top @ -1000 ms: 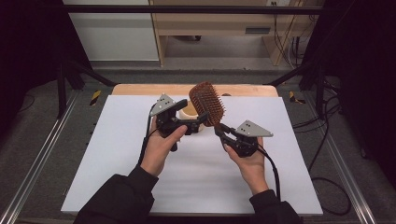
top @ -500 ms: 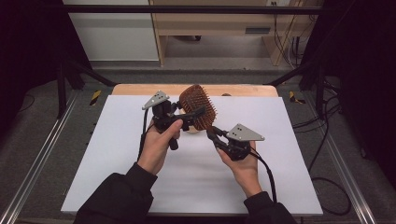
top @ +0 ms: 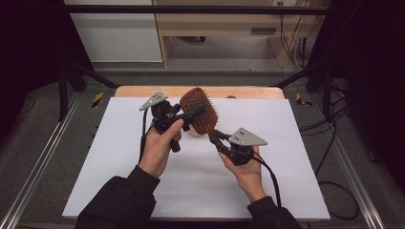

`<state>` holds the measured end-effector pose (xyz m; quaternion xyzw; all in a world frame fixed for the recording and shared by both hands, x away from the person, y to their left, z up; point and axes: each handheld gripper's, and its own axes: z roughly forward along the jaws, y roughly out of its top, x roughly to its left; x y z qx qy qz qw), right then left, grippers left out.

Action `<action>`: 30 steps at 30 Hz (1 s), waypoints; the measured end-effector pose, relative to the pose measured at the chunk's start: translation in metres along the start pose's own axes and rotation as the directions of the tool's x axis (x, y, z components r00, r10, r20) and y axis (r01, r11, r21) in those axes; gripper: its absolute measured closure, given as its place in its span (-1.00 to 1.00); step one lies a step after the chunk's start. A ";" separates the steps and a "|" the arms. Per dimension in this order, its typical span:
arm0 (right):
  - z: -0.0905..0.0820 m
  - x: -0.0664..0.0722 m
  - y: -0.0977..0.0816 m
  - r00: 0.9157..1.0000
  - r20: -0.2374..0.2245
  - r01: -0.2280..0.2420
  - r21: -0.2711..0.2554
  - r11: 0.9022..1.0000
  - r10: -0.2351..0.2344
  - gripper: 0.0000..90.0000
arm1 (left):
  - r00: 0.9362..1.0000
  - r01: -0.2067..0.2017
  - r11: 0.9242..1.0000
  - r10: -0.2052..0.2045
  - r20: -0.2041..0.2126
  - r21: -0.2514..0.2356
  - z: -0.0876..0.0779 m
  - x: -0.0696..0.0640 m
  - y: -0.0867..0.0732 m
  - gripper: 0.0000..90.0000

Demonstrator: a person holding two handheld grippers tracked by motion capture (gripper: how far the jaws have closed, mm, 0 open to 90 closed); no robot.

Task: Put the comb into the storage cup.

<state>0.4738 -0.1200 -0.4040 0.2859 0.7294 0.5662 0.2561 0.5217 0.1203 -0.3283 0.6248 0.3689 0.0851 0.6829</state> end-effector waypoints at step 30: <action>0.011 0.010 -0.004 1.000 -0.028 -0.007 0.023 1.000 0.008 0.61 | 0.999 0.048 0.998 -0.049 0.024 0.027 -0.008 0.003 0.001 0.09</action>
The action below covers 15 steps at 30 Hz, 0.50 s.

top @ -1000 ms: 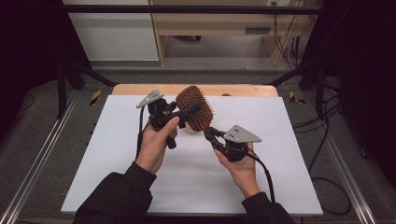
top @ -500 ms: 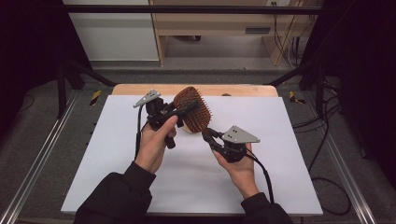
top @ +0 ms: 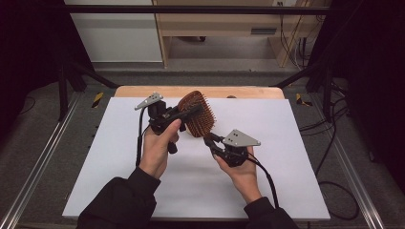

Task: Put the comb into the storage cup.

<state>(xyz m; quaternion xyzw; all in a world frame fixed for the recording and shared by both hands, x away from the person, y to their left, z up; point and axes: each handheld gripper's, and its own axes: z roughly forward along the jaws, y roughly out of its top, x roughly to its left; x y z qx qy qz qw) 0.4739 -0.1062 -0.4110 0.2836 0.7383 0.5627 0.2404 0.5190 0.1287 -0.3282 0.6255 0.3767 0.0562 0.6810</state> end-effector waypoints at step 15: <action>0.001 -0.005 0.000 0.999 -0.035 -0.028 0.029 0.999 0.029 0.23 | 1.000 0.001 1.000 -0.001 -0.017 -0.001 -0.002 0.001 0.002 0.12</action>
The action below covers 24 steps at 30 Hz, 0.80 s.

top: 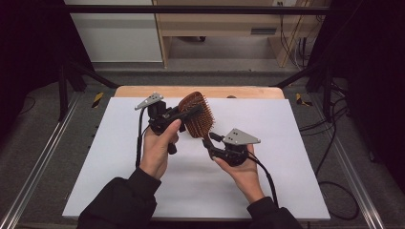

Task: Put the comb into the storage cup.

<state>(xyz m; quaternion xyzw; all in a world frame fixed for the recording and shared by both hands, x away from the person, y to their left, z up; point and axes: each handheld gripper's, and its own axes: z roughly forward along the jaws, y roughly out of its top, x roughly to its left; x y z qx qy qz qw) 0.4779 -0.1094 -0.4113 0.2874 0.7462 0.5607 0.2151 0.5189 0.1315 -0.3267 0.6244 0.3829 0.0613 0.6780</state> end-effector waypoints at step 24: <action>-0.067 -0.030 -0.041 0.979 0.203 -0.025 0.103 0.994 0.003 -0.70 | 0.997 -0.065 0.997 0.063 -0.052 -0.035 -0.018 -0.005 0.017 0.12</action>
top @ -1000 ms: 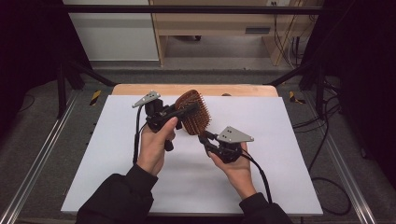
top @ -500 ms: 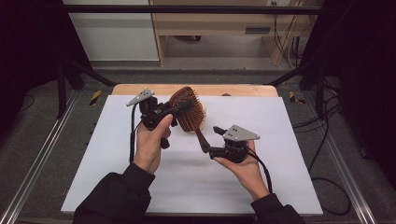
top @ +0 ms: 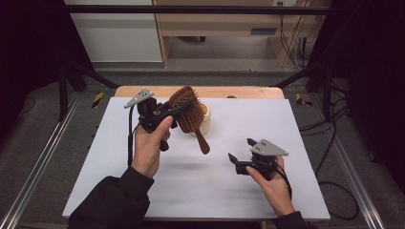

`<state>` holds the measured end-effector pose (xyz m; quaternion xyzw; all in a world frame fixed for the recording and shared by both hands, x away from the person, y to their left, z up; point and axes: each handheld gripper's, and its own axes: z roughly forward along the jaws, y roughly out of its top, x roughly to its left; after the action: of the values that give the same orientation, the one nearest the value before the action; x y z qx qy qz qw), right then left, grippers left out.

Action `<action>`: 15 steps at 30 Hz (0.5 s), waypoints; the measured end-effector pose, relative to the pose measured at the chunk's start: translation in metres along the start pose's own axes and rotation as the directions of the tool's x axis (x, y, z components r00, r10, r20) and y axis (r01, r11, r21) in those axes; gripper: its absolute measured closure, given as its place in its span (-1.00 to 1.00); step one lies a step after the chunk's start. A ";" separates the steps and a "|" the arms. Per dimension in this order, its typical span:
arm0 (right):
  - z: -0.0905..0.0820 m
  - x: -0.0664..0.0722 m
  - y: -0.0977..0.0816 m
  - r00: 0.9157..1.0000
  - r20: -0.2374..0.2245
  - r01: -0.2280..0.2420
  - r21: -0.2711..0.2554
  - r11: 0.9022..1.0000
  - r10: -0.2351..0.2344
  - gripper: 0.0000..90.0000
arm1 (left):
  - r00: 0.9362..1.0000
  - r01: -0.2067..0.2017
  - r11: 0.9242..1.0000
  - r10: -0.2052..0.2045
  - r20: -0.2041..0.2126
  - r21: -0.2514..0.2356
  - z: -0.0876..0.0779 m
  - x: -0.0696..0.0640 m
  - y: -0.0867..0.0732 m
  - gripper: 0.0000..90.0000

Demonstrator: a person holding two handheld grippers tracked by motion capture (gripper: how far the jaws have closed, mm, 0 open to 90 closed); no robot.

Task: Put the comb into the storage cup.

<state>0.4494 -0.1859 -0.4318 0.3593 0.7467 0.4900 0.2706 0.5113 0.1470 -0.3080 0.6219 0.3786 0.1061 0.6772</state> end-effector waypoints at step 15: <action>-0.022 -0.023 -0.035 0.993 0.053 -0.098 -0.109 0.989 0.104 -0.78 | 1.000 -0.024 0.999 0.025 0.009 -0.020 0.011 -0.003 0.001 0.11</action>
<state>0.4373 -0.2248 -0.4547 0.3961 0.6923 0.5313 0.2856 0.5171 0.1369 -0.3063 0.6202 0.3666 0.1152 0.6839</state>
